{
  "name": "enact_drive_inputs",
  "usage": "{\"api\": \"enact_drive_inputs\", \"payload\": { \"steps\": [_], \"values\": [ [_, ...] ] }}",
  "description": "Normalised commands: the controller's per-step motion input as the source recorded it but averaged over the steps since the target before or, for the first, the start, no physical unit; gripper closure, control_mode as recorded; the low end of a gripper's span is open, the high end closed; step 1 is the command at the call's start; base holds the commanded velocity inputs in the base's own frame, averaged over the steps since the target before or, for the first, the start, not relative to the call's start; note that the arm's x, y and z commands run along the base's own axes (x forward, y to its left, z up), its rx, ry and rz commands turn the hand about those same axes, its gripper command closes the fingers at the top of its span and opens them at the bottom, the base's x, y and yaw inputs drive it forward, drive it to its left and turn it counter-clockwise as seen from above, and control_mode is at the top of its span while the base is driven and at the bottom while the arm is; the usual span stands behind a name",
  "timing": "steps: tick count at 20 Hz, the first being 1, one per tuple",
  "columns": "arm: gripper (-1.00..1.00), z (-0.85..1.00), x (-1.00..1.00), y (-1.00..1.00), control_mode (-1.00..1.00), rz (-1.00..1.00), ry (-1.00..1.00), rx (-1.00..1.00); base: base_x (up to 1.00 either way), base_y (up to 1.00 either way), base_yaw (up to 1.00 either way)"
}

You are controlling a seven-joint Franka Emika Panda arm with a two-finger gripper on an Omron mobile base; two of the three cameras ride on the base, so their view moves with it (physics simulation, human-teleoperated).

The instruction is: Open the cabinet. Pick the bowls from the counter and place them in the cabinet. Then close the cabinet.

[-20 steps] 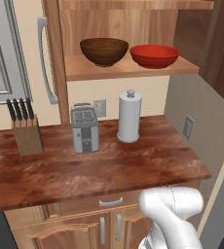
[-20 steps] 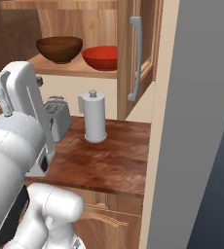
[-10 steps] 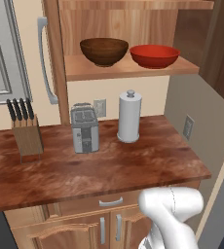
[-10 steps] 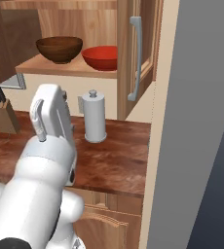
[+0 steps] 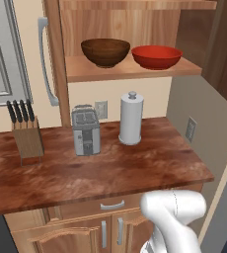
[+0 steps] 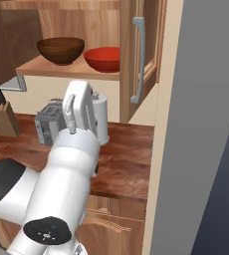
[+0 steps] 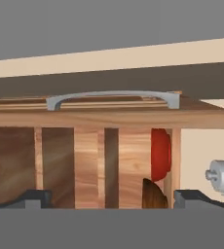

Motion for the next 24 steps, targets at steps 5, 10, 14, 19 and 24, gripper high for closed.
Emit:
{"api": "enact_drive_inputs", "payload": {
  "steps": [5, 10, 14, 19, 24],
  "values": [
    [-1.0, 0.0, 0.23, -0.32, -1.0, -0.02, 0.0, 0.0, 0.0, 0.0, 0.0],
    [-1.0, 0.0, 0.34, -0.17, -1.0, -0.02, 0.0, 0.0, 0.0, 0.0, 0.0],
    [-1.0, -0.01, 0.41, -0.07, -1.0, -0.01, 0.0, 0.0, 0.0, 0.0, 0.0],
    [-1.0, -0.05, 0.33, -0.12, -1.0, -0.01, 0.0, 0.0, 0.0, 0.0, 0.0],
    [-1.0, -0.05, 0.22, -0.19, -1.0, -0.02, 0.0, 0.0, 0.0, 0.0, 0.0]
  ]
}}
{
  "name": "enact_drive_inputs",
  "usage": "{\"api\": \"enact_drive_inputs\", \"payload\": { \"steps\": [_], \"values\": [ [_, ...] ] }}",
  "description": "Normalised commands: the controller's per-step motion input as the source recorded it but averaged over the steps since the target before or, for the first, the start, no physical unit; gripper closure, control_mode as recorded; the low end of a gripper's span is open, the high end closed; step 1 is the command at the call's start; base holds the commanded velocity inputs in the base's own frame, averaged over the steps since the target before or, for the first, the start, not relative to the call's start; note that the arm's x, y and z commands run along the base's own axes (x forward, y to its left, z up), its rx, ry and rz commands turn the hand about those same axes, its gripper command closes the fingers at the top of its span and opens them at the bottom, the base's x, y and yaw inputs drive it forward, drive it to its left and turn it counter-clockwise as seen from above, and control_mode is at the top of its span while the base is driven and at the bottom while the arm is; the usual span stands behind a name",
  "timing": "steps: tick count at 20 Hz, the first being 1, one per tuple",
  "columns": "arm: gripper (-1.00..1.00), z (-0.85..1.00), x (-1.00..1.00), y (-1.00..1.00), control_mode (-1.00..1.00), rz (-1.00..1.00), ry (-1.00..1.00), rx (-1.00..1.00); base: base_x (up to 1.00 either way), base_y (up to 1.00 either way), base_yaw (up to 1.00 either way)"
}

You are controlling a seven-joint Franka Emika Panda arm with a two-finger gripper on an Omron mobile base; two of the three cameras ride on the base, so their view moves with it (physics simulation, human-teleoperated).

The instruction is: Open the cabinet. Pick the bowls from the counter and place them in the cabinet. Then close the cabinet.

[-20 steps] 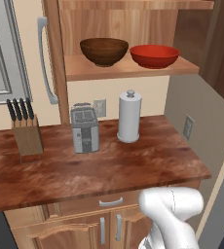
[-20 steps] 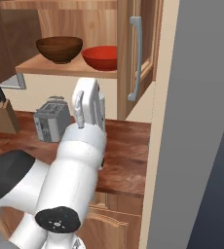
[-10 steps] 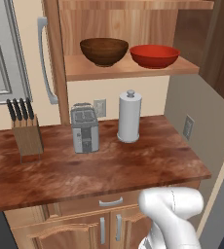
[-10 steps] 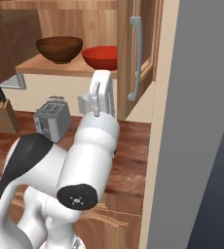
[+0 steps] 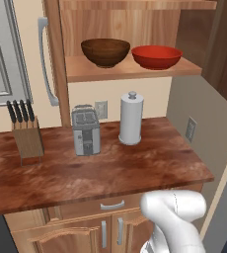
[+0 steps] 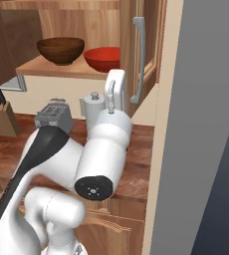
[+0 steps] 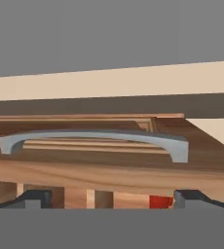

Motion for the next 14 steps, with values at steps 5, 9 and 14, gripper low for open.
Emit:
{"api": "enact_drive_inputs", "payload": {
  "steps": [5, 9, 14],
  "values": [
    [-1.0, -0.05, 0.17, -0.13, -1.0, -0.04, 0.0, 0.0, 0.0, 0.0, 0.0],
    [-1.0, -0.05, 0.26, -0.09, -1.0, -0.07, 0.0, 0.0, 0.0, 0.0, 0.0],
    [-1.0, -0.05, 0.27, -0.16, -1.0, -0.1, 0.0, 0.0, 0.0, 0.0, 0.0]
  ]
}}
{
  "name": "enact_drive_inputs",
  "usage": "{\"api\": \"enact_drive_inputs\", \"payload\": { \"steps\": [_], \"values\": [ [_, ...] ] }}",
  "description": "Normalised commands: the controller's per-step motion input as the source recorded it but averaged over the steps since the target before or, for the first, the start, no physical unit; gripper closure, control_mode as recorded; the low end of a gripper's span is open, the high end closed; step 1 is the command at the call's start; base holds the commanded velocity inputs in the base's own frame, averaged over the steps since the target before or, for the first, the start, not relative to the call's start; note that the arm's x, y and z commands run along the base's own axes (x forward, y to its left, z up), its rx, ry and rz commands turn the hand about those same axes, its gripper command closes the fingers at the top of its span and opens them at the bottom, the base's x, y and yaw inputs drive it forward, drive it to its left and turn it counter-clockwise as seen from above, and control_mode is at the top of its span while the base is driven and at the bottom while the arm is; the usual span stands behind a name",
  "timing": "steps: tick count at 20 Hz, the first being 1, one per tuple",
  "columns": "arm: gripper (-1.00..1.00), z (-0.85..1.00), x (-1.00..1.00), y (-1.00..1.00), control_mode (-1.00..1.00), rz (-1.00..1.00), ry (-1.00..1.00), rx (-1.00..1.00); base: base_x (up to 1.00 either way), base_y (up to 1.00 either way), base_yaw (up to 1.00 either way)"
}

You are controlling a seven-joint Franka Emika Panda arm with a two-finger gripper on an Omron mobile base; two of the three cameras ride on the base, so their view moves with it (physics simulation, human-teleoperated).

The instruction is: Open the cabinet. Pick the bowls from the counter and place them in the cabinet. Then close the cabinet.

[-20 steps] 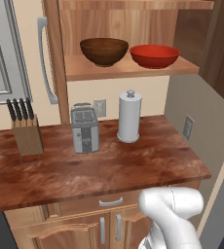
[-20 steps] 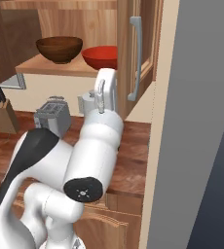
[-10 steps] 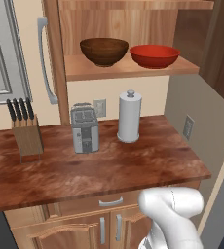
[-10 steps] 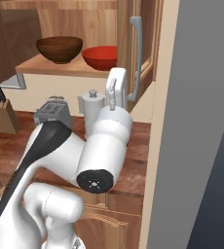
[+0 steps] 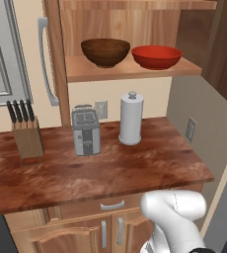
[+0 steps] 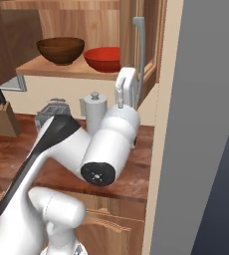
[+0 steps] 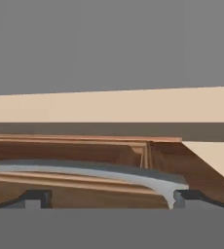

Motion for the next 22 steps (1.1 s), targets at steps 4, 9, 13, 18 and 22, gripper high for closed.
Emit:
{"api": "enact_drive_inputs", "payload": {
  "steps": [4, 9, 13, 18, 22],
  "values": [
    [-1.0, -0.05, 0.19, -0.28, -1.0, -0.1, 0.0, 0.0, 0.0, 0.0, 0.0],
    [-1.0, -0.06, 0.44, -0.05, -1.0, -0.04, 0.0, 0.0, 0.0, 0.0, 0.0],
    [-1.0, -0.08, 0.54, 0.0, -1.0, 0.0, 0.0, 0.0, 0.0, 0.0, 0.0],
    [-1.0, -0.03, 0.47, -0.12, -1.0, 0.0, 0.0, 0.0, 0.0, 0.0, 0.0],
    [-1.0, -0.16, 0.41, -0.03, -1.0, 0.0, 0.0, 0.0, 0.0, 0.0, 0.0]
  ]
}}
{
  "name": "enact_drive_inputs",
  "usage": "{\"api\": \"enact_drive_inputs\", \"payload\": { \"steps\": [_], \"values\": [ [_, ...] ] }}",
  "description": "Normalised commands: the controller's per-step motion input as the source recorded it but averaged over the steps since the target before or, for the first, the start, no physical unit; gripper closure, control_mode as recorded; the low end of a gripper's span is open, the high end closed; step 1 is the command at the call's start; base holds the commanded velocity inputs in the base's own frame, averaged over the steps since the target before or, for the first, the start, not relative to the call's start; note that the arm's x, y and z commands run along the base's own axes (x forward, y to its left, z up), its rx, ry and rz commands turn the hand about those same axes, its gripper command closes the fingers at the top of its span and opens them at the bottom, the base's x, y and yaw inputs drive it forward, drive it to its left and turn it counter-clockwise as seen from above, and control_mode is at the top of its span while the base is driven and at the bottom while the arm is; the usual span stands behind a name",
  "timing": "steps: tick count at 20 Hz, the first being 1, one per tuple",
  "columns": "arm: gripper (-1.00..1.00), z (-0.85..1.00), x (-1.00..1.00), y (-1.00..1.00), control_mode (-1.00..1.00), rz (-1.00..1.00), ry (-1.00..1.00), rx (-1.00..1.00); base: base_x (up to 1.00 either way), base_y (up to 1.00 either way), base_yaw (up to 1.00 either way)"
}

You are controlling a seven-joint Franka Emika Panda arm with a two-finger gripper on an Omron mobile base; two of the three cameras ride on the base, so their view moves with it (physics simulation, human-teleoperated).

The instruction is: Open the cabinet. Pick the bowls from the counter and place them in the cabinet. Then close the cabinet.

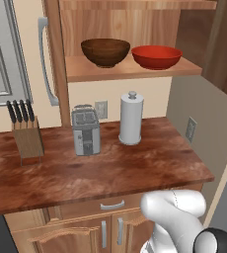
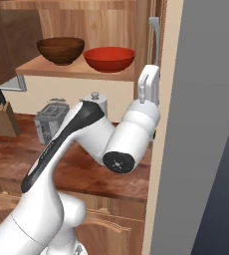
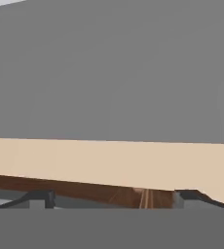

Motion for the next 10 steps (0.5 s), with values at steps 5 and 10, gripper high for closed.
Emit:
{"api": "enact_drive_inputs", "payload": {
  "steps": [5, 10],
  "values": [
    [-1.0, -0.33, 0.58, 0.41, -1.0, 0.0, 0.0, 0.05, 0.0, 0.0, 0.0],
    [-1.0, -0.44, 0.62, 0.91, -1.0, 0.01, -0.01, 0.06, 0.0, 0.0, 0.0]
  ]
}}
